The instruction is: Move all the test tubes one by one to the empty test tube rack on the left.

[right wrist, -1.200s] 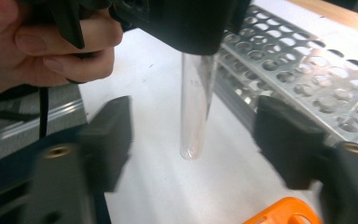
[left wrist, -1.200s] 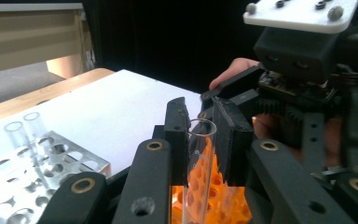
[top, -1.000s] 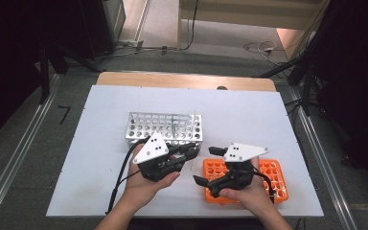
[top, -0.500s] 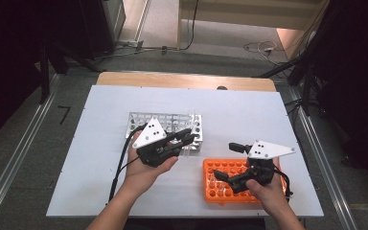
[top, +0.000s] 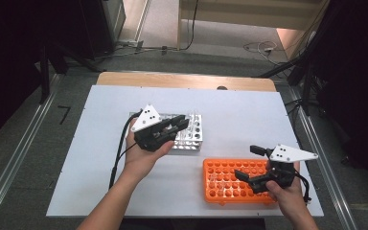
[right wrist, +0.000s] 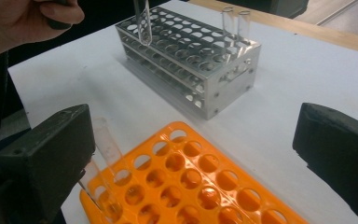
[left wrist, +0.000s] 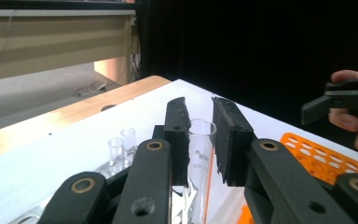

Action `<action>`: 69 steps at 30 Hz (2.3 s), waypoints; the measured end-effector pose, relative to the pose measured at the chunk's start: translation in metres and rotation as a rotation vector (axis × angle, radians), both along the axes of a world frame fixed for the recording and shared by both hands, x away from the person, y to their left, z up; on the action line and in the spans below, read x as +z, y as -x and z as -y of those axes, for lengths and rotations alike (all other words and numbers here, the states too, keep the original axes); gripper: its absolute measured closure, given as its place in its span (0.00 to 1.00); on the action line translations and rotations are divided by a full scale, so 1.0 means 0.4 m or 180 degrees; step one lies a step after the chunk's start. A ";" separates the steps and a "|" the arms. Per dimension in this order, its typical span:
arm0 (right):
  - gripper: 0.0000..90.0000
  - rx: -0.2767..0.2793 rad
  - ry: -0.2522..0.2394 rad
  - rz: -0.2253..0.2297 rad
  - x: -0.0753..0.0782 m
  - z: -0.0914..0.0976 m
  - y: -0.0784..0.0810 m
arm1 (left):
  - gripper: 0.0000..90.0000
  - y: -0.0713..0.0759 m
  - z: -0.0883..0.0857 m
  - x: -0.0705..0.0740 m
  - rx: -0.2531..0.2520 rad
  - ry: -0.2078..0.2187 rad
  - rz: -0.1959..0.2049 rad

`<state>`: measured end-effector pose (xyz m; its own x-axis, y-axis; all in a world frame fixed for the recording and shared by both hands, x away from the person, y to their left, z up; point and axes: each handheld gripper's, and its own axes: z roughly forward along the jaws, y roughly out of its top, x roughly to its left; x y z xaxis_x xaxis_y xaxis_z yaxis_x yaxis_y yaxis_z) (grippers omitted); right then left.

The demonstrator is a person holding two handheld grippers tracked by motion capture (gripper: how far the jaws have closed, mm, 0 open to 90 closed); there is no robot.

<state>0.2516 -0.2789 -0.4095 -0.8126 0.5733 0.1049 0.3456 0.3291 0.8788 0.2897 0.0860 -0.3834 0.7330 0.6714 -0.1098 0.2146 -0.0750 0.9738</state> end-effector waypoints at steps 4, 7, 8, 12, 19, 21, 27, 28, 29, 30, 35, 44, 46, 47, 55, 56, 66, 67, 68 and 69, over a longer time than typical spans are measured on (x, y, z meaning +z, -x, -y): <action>0.00 -0.0058 0.0017 -0.0002 -0.006 0.023 -0.003 | 0.84 -0.023 -0.006 -0.004 0.0052 0.0044 -0.0025; 0.00 -0.0102 0.0034 -0.0004 -0.011 0.035 -0.007 | 0.84 -0.044 -0.012 -0.005 0.0094 0.0085 -0.0052; 0.00 -0.0102 0.0034 -0.0004 -0.011 0.035 -0.007 | 0.84 -0.052 -0.013 -0.006 0.0113 0.0102 -0.0066; 0.00 -0.0132 0.0020 -0.0007 -0.014 0.044 -0.011 | 0.84 -0.081 -0.016 -0.008 0.0167 0.0114 -0.0084; 0.00 -0.0152 0.0026 -0.0017 -0.019 0.050 -0.015 | 0.84 -0.128 -0.008 -0.014 0.0261 0.0121 -0.0084; 0.00 -0.0152 0.0028 -0.0014 -0.020 0.050 -0.015 | 0.84 -0.142 -0.004 -0.018 0.0295 0.0092 -0.0080; 0.00 -0.0144 0.0037 -0.0023 -0.023 0.047 -0.015 | 0.84 -0.174 0.002 -0.023 0.0367 0.0070 -0.0080; 0.00 -0.0147 0.0028 -0.0024 -0.024 0.048 -0.016 | 0.85 -0.178 0.004 -0.023 0.0392 0.0083 -0.0078; 0.00 -0.0159 0.0029 -0.0039 -0.024 0.051 -0.017 | 0.85 -0.183 0.003 -0.023 0.0421 0.0076 -0.0069; 0.00 -0.0159 0.0029 -0.0039 -0.024 0.051 -0.017 | 0.85 -0.188 0.003 -0.023 0.0434 0.0087 -0.0072; 0.00 -0.0161 0.0015 -0.0036 -0.024 0.054 -0.017 | 0.85 -0.209 0.005 -0.028 0.0495 0.0137 -0.0074; 0.00 -0.0163 0.0012 -0.0030 -0.023 0.055 -0.017 | 0.85 -0.237 0.014 -0.045 0.0537 0.0094 -0.0114; 0.00 -0.0158 0.0019 -0.0024 -0.022 0.055 -0.017 | 0.85 -0.243 0.015 -0.049 0.0561 0.0098 -0.0126; 0.00 -0.0161 0.0014 -0.0029 -0.022 0.055 -0.017 | 0.85 -0.245 0.016 -0.052 0.0566 0.0087 -0.0138; 0.00 -0.0168 -0.0002 -0.0029 -0.021 0.057 -0.016 | 0.85 -0.257 0.024 -0.067 0.0612 0.0030 -0.0186; 0.00 -0.0167 -0.0002 -0.0029 -0.021 0.057 -0.016 | 0.85 -0.258 0.025 -0.068 0.0610 0.0029 -0.0205; 0.00 -0.0160 -0.0003 -0.0007 -0.019 0.060 -0.016 | 0.84 -0.259 0.032 -0.078 0.0619 -0.0088 -0.0337; 0.00 -0.0160 -0.0003 -0.0007 -0.019 0.060 -0.016 | 0.84 -0.258 0.032 -0.078 0.0618 -0.0094 -0.0349; 0.00 -0.0158 -0.0006 -0.0006 -0.019 0.060 -0.016 | 0.84 -0.256 0.032 -0.078 0.0627 -0.0104 -0.0354; 0.00 -0.0154 -0.0001 -0.0007 -0.019 0.060 -0.016 | 0.84 -0.255 0.032 -0.079 0.0633 -0.0111 -0.0365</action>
